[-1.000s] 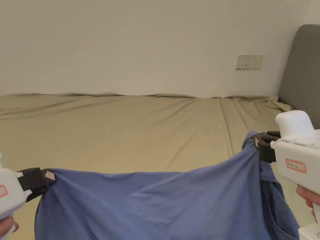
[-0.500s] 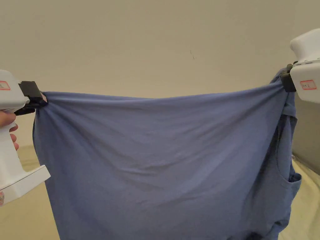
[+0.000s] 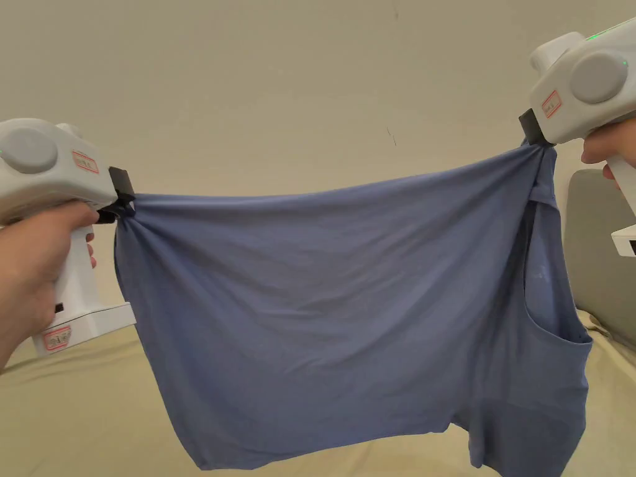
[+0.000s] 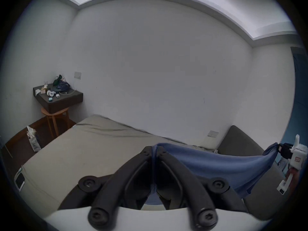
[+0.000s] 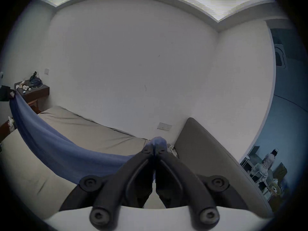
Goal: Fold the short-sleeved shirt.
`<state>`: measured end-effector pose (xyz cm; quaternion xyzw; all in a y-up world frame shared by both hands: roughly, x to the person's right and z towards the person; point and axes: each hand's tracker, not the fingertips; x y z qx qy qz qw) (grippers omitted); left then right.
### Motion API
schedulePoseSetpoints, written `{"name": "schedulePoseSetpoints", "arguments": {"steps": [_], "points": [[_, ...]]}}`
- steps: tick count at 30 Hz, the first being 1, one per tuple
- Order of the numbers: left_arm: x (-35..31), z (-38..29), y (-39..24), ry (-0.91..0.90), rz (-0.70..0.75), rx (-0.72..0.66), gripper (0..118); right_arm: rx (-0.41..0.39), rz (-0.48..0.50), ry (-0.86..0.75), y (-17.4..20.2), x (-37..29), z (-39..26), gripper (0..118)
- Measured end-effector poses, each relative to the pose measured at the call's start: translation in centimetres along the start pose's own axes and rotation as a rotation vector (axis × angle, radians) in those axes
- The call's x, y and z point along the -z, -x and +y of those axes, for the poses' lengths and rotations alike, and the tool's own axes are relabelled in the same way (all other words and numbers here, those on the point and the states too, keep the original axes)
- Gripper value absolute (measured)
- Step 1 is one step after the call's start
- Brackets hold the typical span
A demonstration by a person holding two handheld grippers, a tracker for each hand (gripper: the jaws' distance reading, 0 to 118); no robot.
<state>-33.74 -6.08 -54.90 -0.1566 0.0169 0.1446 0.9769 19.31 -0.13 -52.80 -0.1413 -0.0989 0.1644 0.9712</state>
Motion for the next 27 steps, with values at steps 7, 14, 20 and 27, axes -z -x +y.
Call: {"name": "schedulePoseSetpoints", "arguments": {"steps": [7, 14, 20, 27], "points": [[5.4, -6.6, 2.0, 0.143, 0.059, 0.033, 0, -0.085, 0.063, 0.125, 4.0, 4.8, -7.0, 3], [8.6, -19.6, 6.1, 0.372, 0.095, -0.030, 0, -0.046, 0.179, 0.309, 9.7, 7.7, -19.8, 3], [6.9, -29.3, 9.8, 0.513, 0.061, -0.035, 0, 0.049, 0.262, 0.354, 11.7, 6.0, -30.0, 3], [0.7, -35.9, 12.8, 0.629, -0.034, -0.020, 0, 0.096, 0.376, 0.349, 11.9, -3.9, -40.1, 3]]}}
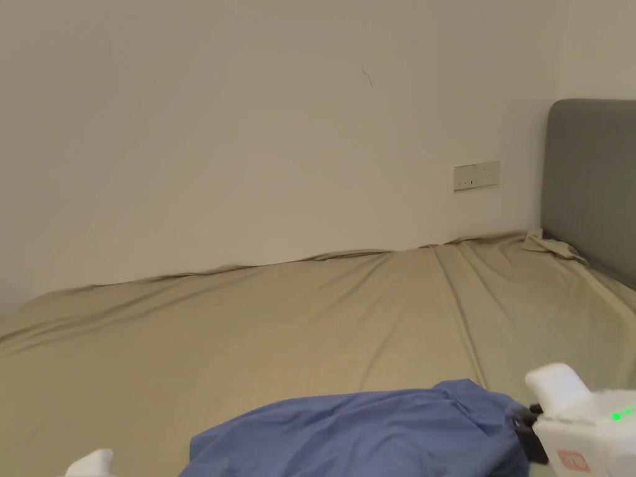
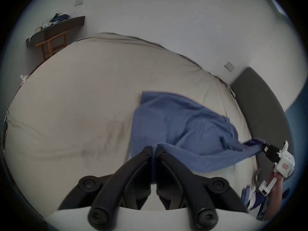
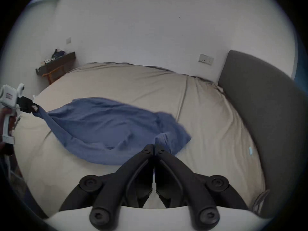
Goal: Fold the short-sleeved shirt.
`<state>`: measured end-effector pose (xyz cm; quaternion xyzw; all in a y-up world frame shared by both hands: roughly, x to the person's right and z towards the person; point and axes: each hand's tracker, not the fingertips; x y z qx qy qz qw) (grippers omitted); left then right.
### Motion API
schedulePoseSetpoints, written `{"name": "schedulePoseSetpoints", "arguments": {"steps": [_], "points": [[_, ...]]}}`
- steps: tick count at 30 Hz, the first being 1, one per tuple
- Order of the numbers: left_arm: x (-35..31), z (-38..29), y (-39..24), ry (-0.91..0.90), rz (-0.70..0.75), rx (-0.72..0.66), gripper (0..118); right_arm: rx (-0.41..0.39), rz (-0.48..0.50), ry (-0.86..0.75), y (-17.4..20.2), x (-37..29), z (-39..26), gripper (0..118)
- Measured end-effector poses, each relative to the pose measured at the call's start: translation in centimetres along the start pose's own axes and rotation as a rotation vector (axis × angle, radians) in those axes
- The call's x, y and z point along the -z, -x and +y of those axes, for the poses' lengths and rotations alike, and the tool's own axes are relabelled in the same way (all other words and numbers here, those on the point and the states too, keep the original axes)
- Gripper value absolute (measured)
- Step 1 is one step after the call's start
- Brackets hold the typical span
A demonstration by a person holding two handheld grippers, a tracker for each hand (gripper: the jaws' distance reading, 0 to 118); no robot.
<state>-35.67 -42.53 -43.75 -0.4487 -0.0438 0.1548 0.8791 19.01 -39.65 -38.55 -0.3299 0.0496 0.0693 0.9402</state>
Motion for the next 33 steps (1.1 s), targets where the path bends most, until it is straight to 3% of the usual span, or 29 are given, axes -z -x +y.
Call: {"name": "schedulePoseSetpoints", "arguments": {"steps": [4, 13, 15, 20, 25, 29, 32, 33], "points": [[-3.3, -4.0, 1.0, -0.014, -0.059, 0.012, 0, -0.094, 0.017, -0.066, 1.4, -4.6, -5.4, 3], [-8.4, -11.0, 4.6, 0.029, -0.074, 0.034, 0, 0.015, 0.065, 0.015, -0.4, -13.4, -13.1, 3], [-8.9, -12.6, 5.2, 0.057, -0.073, 0.058, 0, -0.010, 0.056, 0.048, -0.8, -14.2, -14.6, 3], [-8.9, -16.0, 6.2, 0.121, -0.078, 0.066, 0, 0.018, 0.035, 0.173, -1.1, -13.6, -17.3, 3], [-7.0, -17.5, 7.4, 0.170, -0.061, 0.004, 0, -0.016, 0.030, 0.348, -0.5, -11.2, -19.3, 3], [-4.7, -18.3, 7.9, 0.258, 0.044, 0.029, 0, 0.020, 0.007, 0.514, -0.3, -8.8, -20.6, 3], [-3.1, -18.8, 7.9, 0.281, 0.124, 0.067, 0, -0.022, -0.071, 0.556, -0.7, -7.5, -21.8, 3], [-2.4, -19.0, 8.0, 0.295, 0.114, 0.068, 0, 0.001, -0.054, 0.586, -1.2, -7.0, -22.1, 3]]}}
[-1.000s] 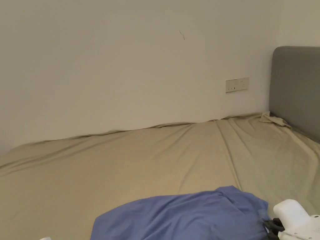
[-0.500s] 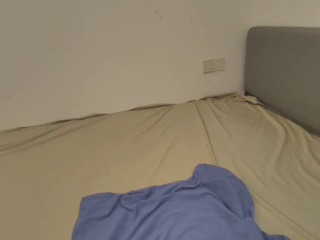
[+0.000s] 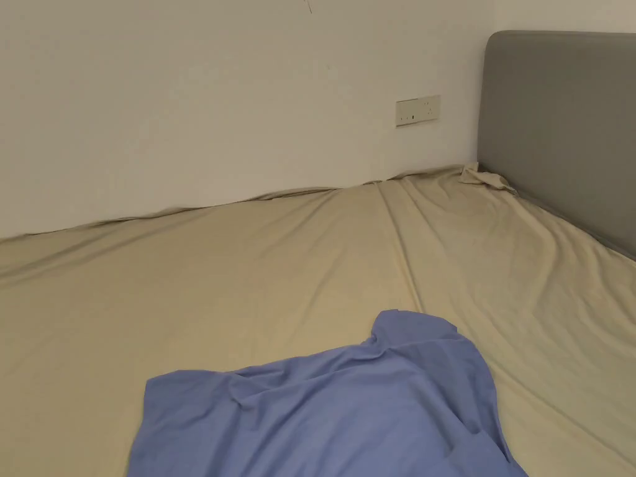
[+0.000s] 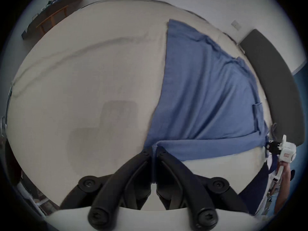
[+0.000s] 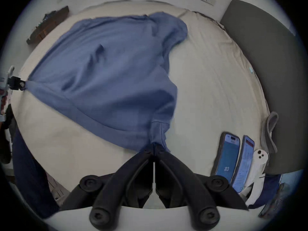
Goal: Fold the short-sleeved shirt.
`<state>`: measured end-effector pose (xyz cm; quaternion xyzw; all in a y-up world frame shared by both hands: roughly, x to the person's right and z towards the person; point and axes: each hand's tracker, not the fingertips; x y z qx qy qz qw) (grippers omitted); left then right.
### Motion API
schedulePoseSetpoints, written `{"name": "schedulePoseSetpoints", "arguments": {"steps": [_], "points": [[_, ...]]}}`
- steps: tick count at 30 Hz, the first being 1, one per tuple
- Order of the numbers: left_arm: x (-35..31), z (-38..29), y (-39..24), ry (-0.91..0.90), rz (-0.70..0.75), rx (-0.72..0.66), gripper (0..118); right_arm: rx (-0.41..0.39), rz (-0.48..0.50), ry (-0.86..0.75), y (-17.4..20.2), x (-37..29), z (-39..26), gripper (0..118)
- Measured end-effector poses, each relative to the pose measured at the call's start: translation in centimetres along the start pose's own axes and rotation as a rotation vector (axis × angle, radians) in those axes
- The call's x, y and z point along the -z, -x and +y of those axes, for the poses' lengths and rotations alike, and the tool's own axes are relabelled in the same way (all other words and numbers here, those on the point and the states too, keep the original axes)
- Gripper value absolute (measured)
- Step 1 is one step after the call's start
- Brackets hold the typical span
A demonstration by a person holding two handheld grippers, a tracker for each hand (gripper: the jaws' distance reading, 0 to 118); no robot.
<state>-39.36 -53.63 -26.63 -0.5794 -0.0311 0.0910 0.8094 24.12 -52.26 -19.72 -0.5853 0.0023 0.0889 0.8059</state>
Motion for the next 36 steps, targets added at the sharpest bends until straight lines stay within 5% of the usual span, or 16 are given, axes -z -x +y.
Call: {"name": "schedulePoseSetpoints", "arguments": {"steps": [2, 7, 9, 10, 11, 12, 15, 18, 22, 23, 24, 25, 26, 29, 33, 36], "points": [[0.7, -0.1, -0.5, 0.006, 0.009, -0.008, 0, 0.093, 0.065, 0.001, -0.8, 0.6, -0.2, 3], [0.5, -0.4, -1.8, -0.018, 0.079, 0.037, 3, 0.104, 0.046, 0.002, -0.1, 2.2, -0.1, 3], [-0.9, 0.1, -1.6, -0.041, 0.012, -0.013, 23, 0.108, 0.041, -0.001, -0.3, 1.5, 0.3, 4], [-2.1, 0.3, -1.9, -0.068, 0.022, -0.026, 67, 0.068, 0.013, -0.037, -0.6, 0.6, 0.6, 24], [-4.4, 0.5, -2.3, -0.169, 0.054, -0.040, 108, 0.032, -0.046, -0.113, -0.6, -1.6, 0.9, 69], [-7.3, 0.6, -2.6, -0.310, 0.047, -0.050, 118, 0.027, -0.091, -0.207, -0.8, -3.9, 0.9, 112], [-13.6, 0.1, -4.3, -0.651, 0.006, -0.040, 118, 0.131, -0.117, -0.511, -0.3, -13.0, 1.6, 116], [-15.6, -1.7, -7.1, -0.843, -0.037, 0.026, 118, 0.217, 0.030, -0.704, 1.4, -18.2, 1.6, 118], [-13.3, -3.8, -9.9, -0.501, 0.001, 0.023, 116, 0.238, 0.121, -0.751, 2.6, -15.3, -0.1, 118], [-12.2, -4.9, -9.9, -0.509, -0.069, 0.005, 97, 0.201, 0.134, -0.706, 5.1, -17.9, 0.6, 113], [-11.4, -6.1, -9.9, -0.501, -0.139, -0.010, 57, 0.197, 0.162, -0.683, 6.3, -17.6, 0.4, 96], [-10.9, -6.3, -9.9, -0.508, -0.093, 0.004, 5, 0.202, 0.186, -0.686, 7.2, -17.2, 0.1, 29], [-9.8, -6.8, -10.1, -0.443, -0.051, -0.005, 2, 0.219, 0.201, -0.685, 8.1, -16.8, -0.2, 2], [-7.8, -8.0, -9.4, -0.351, -0.005, 0.039, 2, 0.228, 0.365, -0.577, 8.5, -14.8, -0.4, 2], [-6.7, -7.3, -6.2, -0.353, 0.073, -0.050, 2, 0.142, 0.272, -0.605, 8.8, -14.9, -0.6, 2], [-4.5, -5.8, -4.4, -0.319, 0.146, -0.027, 2, 0.165, 0.281, -0.601, 7.8, -14.5, -0.5, 2]]}}
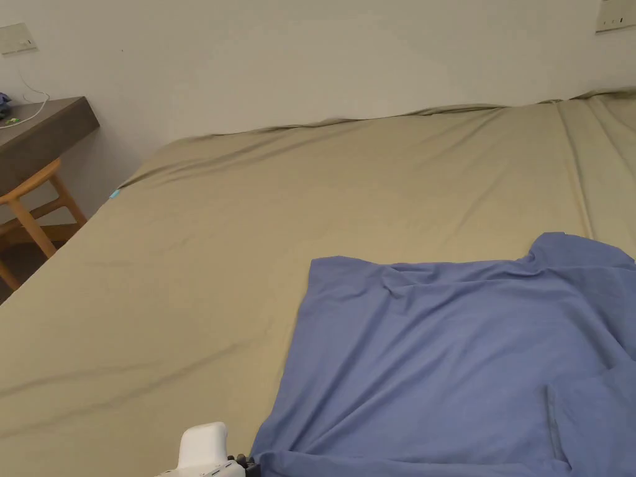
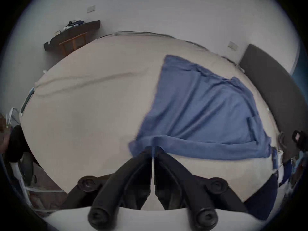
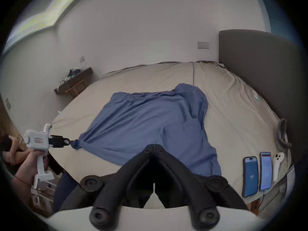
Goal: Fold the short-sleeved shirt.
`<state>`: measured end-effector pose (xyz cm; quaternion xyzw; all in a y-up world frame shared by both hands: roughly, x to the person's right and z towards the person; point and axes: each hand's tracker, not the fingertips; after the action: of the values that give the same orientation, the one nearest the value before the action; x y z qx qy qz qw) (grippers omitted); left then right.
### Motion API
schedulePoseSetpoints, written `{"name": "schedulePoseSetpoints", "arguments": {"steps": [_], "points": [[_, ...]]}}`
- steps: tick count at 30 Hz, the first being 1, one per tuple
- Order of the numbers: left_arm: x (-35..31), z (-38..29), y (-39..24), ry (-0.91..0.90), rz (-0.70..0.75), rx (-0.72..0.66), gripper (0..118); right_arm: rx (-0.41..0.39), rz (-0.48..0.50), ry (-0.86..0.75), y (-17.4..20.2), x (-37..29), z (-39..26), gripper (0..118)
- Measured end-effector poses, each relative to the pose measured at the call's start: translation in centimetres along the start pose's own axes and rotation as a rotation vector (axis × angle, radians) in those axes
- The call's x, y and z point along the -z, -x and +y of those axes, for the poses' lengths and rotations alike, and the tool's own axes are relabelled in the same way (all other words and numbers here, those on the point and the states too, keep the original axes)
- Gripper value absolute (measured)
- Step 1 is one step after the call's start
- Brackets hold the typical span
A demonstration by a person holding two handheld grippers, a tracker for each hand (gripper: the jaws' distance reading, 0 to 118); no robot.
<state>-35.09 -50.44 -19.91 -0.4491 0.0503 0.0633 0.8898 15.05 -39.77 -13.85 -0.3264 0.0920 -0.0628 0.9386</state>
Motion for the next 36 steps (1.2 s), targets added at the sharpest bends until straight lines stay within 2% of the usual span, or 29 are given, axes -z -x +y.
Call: {"name": "schedulePoseSetpoints", "arguments": {"steps": [1, 2, 3, 4, 6, 10, 11, 12, 13, 14, 15, 17, 19, 20, 21, 22, 23, 24, 25, 26, 30, 32, 33, 34, 35, 36], "points": [[1.0, 0.1, 0.2, -0.008, -0.005, 0.000, 2, 0.018, 0.004, 0.004, -0.4, 0.2, 0.0, 2], [2.0, 0.3, 0.2, -0.004, 0.009, 0.016, 28, 0.039, 0.000, 0.008, -0.8, 0.4, 0.0, 2], [3.1, 0.5, 0.4, 0.014, -0.010, 0.009, 91, 0.049, -0.009, 0.012, -0.9, 0.6, 0.0, 2], [2.9, 0.4, 0.6, -0.024, -0.088, -0.037, 118, 0.055, -0.011, 0.016, -1.1, 0.7, 0.0, 2], [3.0, 0.5, 0.0, 0.004, -0.056, -0.029, 118, 0.065, -0.025, 0.025, -1.7, 1.1, -0.1, 2], [7.2, 1.1, -1.5, 0.147, 0.010, 0.110, 118, 0.080, -0.055, 0.071, -3.3, 2.6, -0.5, 2], [7.7, 1.1, -1.9, 0.168, 0.011, 0.121, 115, 0.080, -0.083, 0.087, -3.8, 3.0, -0.5, 2], [7.4, 1.2, -2.0, 0.166, -0.038, 0.103, 95, 0.087, -0.116, 0.110, -4.6, 3.4, -0.6, 2], [6.9, 1.3, -2.3, 0.138, -0.111, 0.056, 82, 0.094, -0.138, 0.127, -5.3, 3.7, -0.7, 2], [5.9, 1.4, -2.2, 0.085, -0.061, 0.064, 43, 0.100, -0.168, 0.136, -6.1, 3.9, -0.8, 2], [5.1, 1.6, -2.1, 0.068, -0.176, 0.048, 3, 0.106, -0.205, 0.141, -7.0, 4.0, -0.8, 2], [4.2, 1.7, -1.7, 0.081, -0.340, -0.103, 3, 0.105, -0.237, 0.160, -8.6, 4.5, -1.0, 2], [3.7, 1.9, -1.4, 0.066, -0.354, -0.103, 3, 0.128, -0.230, 0.156, -10.9, 5.3, -1.6, 3], [3.4, 2.2, -1.4, 0.059, -0.349, -0.104, 3, 0.149, -0.212, 0.160, -12.0, 5.7, -1.9, 17], [2.8, 3.3, -0.2, -0.044, -0.118, 0.084, 3, 0.172, -0.165, 0.173, -12.7, 6.2, -2.1, 61], [2.8, 3.4, -0.1, -0.043, -0.129, 0.069, 3, 0.168, -0.164, 0.190, -13.2, 6.8, -2.2, 118], [2.8, 3.5, 0.0, -0.043, -0.148, 0.047, 3, 0.164, -0.173, 0.249, -13.6, 7.7, -2.4, 116], [2.3, 3.6, -0.4, -0.047, -0.154, 0.026, 3, 0.154, -0.143, 0.172, -13.5, 8.4, -3.1, 114], [2.4, 3.1, -0.9, 0.019, -0.233, -0.054, 3, 0.150, -0.143, 0.229, -13.8, 9.4, -3.5, 116], [2.3, 3.1, -1.1, 0.012, -0.222, -0.050, 3, 0.152, -0.164, 0.290, -13.9, 10.4, -4.0, 117], [2.7, 3.1, -1.0, 0.023, -0.209, -0.059, 3, 0.208, -0.234, 0.440, -15.2, 11.0, -5.0, 116], [3.0, 3.0, -0.5, 0.032, -0.211, -0.087, 3, 0.257, -0.207, 0.499, -15.6, 11.1, -5.6, 112], [3.1, 2.8, -0.3, 0.034, -0.216, -0.103, 3, 0.283, -0.186, 0.488, -15.7, 11.1, -5.9, 102], [3.2, 2.7, -0.3, 0.035, -0.217, -0.110, 3, 0.286, -0.182, 0.473, -15.7, 11.1, -6.0, 73], [3.4, 2.6, -0.2, 0.042, -0.219, -0.116, 3, 0.281, -0.183, 0.456, -15.4, 11.2, -6.1, 53], [3.8, 2.6, 0.2, 0.047, -0.217, -0.122, 3, 0.282, -0.175, 0.440, -15.2, 11.2, -5.9, 43]]}}
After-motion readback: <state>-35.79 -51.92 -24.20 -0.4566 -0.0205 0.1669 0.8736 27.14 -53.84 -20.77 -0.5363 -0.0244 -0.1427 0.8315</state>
